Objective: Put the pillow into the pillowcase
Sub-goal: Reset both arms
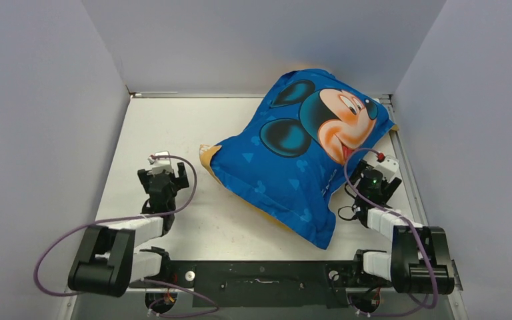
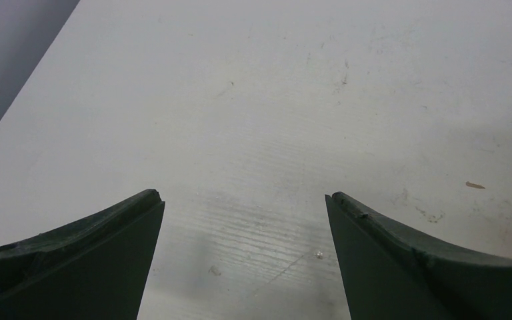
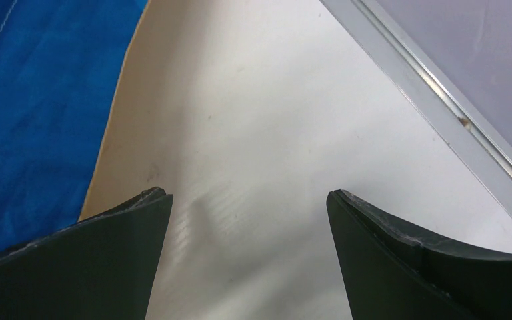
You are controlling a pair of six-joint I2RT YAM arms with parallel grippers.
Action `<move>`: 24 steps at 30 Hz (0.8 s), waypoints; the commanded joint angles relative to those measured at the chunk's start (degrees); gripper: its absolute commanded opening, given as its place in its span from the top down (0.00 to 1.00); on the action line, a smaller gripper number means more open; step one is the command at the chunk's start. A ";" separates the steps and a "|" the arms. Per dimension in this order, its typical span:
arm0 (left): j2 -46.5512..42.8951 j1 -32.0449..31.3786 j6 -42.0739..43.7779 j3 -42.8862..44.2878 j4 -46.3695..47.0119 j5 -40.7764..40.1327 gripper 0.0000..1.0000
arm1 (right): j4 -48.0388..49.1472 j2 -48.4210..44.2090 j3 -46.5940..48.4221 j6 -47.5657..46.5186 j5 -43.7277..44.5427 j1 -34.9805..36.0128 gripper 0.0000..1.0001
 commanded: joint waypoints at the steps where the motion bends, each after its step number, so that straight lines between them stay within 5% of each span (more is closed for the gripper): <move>1: 8.06 1.35 -0.11 1.79 19.48 0.70 0.04 | 30.35 5.30 -4.53 -5.44 2.94 0.32 0.10; 6: 18.46 1.71 1.94 -1.39 34.98 2.87 0.04 | 42.09 11.58 -7.25 -4.97 0.15 0.95 0.10; 8: 16.16 1.95 -0.08 1.12 26.79 3.58 0.04 | 48.30 16.45 -7.45 -6.53 -0.31 1.62 0.10; 12: 16.42 2.01 0.21 1.41 26.55 3.73 0.04 | 52.06 24.95 -3.71 -16.95 -7.10 8.31 0.10; 24: 17.18 2.45 0.34 1.81 27.17 4.39 0.04 | 48.32 24.28 -2.60 -16.26 -10.25 6.86 0.10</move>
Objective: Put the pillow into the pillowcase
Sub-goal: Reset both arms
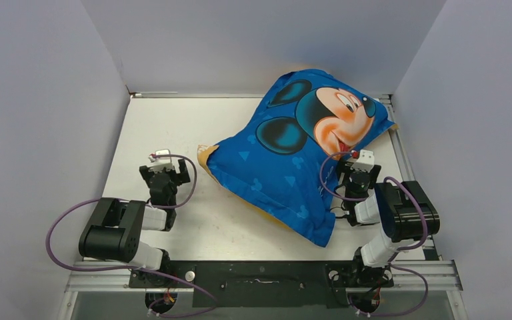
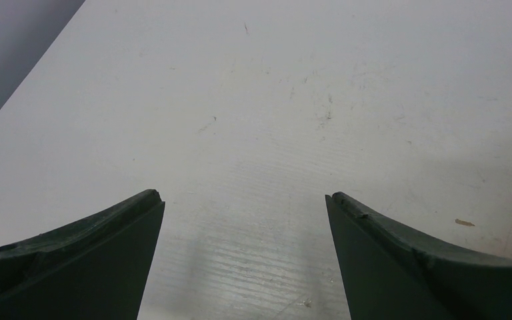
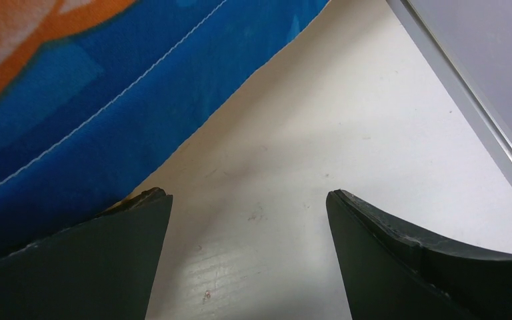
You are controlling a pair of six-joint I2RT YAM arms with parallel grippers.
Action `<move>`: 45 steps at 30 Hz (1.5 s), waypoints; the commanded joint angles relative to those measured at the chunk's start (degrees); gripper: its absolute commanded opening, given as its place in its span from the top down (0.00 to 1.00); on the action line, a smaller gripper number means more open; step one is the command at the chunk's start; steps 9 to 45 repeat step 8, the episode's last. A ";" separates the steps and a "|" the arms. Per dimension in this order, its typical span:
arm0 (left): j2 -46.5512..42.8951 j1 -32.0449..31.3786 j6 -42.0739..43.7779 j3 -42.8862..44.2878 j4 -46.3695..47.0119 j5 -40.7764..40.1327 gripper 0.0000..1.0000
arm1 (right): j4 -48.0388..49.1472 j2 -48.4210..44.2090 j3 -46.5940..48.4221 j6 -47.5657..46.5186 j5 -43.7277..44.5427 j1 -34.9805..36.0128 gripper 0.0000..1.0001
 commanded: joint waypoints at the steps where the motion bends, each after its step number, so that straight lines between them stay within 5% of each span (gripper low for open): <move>1: -0.11 0.44 -0.51 2.06 3.40 1.33 0.04 | 4.51 -0.69 1.10 -1.27 -2.69 0.43 0.10; 45: -0.33 2.37 -1.10 2.59 2.15 5.24 0.04 | 4.52 -0.66 1.18 -1.29 -2.57 0.47 0.10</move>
